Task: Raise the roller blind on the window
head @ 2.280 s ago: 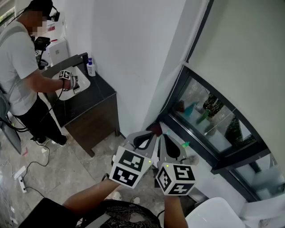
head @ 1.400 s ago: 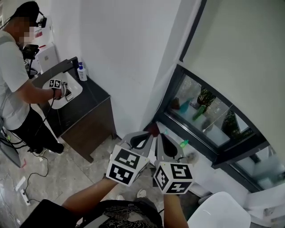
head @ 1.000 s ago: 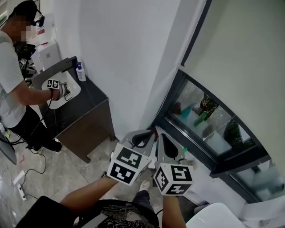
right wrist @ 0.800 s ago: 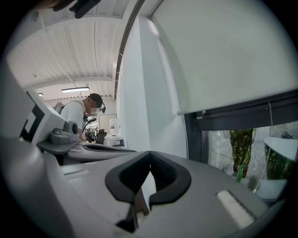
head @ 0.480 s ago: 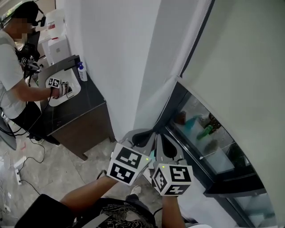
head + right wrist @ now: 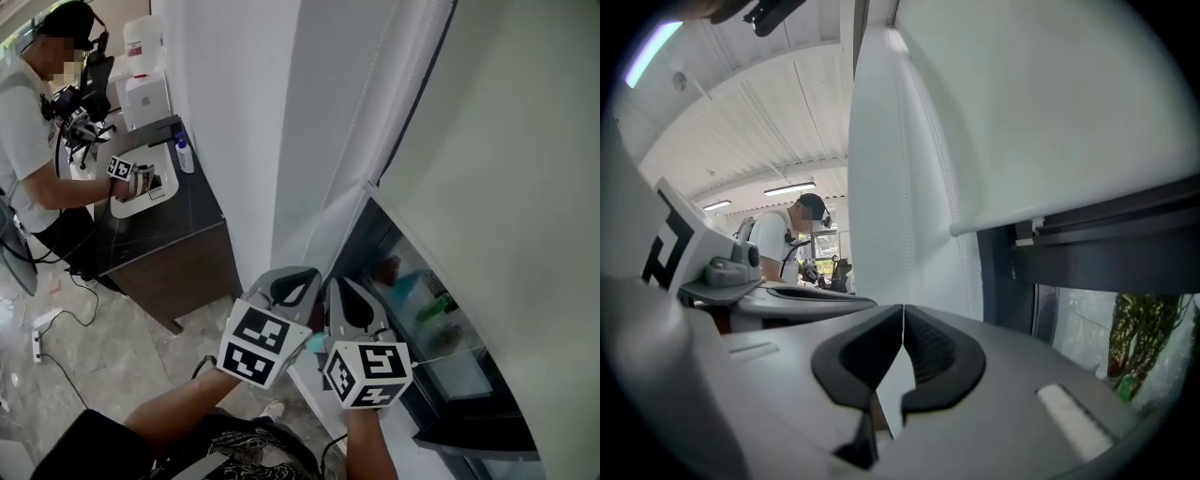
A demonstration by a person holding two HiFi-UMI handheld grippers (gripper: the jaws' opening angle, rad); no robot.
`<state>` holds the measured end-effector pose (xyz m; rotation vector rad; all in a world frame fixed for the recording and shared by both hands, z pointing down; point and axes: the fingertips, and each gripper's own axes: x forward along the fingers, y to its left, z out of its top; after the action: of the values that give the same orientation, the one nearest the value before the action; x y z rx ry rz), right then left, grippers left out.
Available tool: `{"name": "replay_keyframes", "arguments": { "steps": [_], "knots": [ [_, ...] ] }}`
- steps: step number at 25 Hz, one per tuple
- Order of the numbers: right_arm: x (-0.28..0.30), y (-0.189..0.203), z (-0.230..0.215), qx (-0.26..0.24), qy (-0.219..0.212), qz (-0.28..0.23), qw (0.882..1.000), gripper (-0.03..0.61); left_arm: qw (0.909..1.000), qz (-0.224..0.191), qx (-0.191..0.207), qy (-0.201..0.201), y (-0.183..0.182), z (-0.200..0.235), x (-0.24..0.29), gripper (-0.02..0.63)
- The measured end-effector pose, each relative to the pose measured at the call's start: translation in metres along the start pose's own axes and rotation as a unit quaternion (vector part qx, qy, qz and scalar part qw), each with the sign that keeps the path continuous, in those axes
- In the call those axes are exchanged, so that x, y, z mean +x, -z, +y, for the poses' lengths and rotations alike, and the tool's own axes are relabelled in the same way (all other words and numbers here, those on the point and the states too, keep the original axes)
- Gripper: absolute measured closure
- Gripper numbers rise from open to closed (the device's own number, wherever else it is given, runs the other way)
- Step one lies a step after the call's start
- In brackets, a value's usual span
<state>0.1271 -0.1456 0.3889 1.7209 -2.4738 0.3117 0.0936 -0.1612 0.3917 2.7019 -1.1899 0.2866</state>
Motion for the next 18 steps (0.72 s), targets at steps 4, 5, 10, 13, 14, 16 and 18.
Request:
{"name": "replay_keyframes", "arguments": {
  "steps": [4,5,10,13,14,16,18],
  "knots": [
    [0.015,-0.016,-0.002,-0.009,-0.027,-0.011,1.000,0.581,0.9998,-0.007,-0.007,-0.020,-0.009,0.014,-0.003,0.614],
    [0.020,-0.021,-0.001,-0.012,-0.033,-0.013,0.999,0.580,0.9996,-0.010,-0.008,-0.023,-0.011,0.018,-0.004,0.614],
    [0.044,-0.046,0.001,-0.029,-0.051,-0.031,0.998,0.574,0.9996,-0.021,-0.006,-0.019,-0.027,0.034,-0.005,0.614],
    [0.058,-0.061,0.002,-0.054,-0.050,-0.042,0.996,0.569,0.9996,-0.030,-0.001,-0.005,-0.035,0.039,-0.004,0.614],
    [0.061,-0.066,0.002,-0.059,-0.050,-0.044,0.996,0.563,0.9995,-0.032,0.000,0.001,-0.038,0.040,-0.004,0.614],
    [0.066,-0.076,0.000,-0.071,-0.049,-0.050,0.995,0.552,0.9992,-0.037,0.002,0.013,-0.043,0.040,-0.002,0.615],
    [0.070,-0.089,0.000,-0.083,-0.053,-0.057,0.994,0.549,0.9988,-0.041,0.004,0.025,-0.048,0.039,0.000,0.614]
  ]
}}
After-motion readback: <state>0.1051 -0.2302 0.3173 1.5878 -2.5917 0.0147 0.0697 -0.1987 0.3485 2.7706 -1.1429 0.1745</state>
